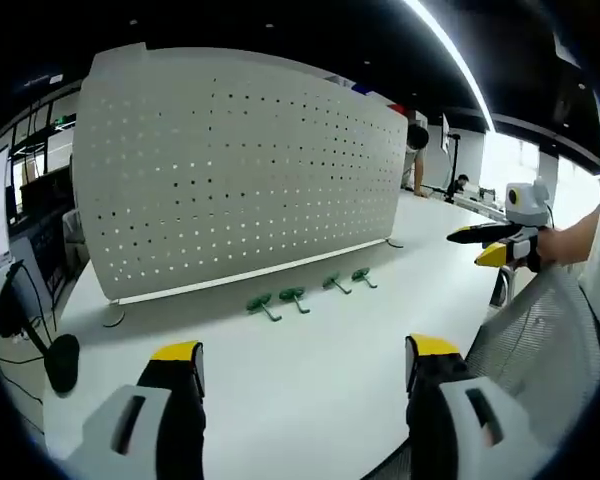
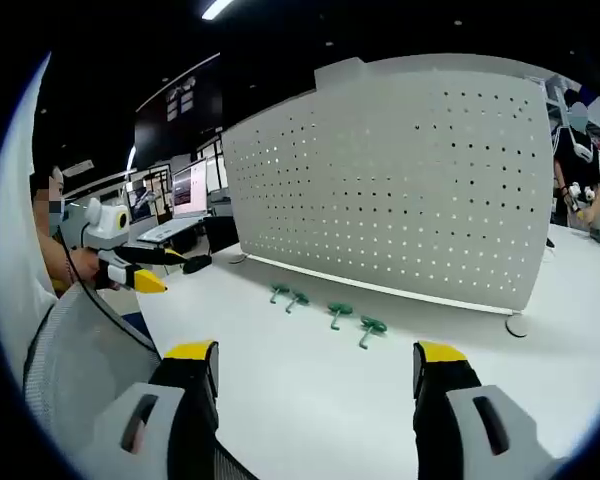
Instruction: Insert the hook assembly into the mounting plate slot until the hook locks in place.
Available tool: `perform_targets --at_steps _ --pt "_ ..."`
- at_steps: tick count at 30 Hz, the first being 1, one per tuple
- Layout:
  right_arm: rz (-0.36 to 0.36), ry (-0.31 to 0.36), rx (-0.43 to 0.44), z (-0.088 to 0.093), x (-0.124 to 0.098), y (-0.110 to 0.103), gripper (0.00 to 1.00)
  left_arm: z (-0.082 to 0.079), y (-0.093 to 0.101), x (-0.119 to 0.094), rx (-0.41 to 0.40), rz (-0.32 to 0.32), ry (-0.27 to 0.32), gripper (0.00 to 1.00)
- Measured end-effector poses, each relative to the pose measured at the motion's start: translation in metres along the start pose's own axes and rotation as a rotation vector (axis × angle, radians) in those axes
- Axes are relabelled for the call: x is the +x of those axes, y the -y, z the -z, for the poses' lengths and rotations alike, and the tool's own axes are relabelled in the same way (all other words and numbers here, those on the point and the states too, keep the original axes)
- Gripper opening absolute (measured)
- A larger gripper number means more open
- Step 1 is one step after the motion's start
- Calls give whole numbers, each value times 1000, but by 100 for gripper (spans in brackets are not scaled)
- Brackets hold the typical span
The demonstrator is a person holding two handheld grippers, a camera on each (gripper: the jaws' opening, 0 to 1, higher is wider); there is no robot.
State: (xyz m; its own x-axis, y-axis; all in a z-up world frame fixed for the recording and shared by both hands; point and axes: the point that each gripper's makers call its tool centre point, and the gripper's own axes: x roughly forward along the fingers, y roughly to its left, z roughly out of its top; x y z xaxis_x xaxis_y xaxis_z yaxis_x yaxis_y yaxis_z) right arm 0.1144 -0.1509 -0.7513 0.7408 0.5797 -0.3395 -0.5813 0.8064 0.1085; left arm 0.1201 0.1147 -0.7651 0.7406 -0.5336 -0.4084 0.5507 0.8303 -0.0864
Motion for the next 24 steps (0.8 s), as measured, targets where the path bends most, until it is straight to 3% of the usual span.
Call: perform_targets --at_steps 24 --pt "-1 -2 1 0 0 -1 77 1 1 0 1 1 -3 84"
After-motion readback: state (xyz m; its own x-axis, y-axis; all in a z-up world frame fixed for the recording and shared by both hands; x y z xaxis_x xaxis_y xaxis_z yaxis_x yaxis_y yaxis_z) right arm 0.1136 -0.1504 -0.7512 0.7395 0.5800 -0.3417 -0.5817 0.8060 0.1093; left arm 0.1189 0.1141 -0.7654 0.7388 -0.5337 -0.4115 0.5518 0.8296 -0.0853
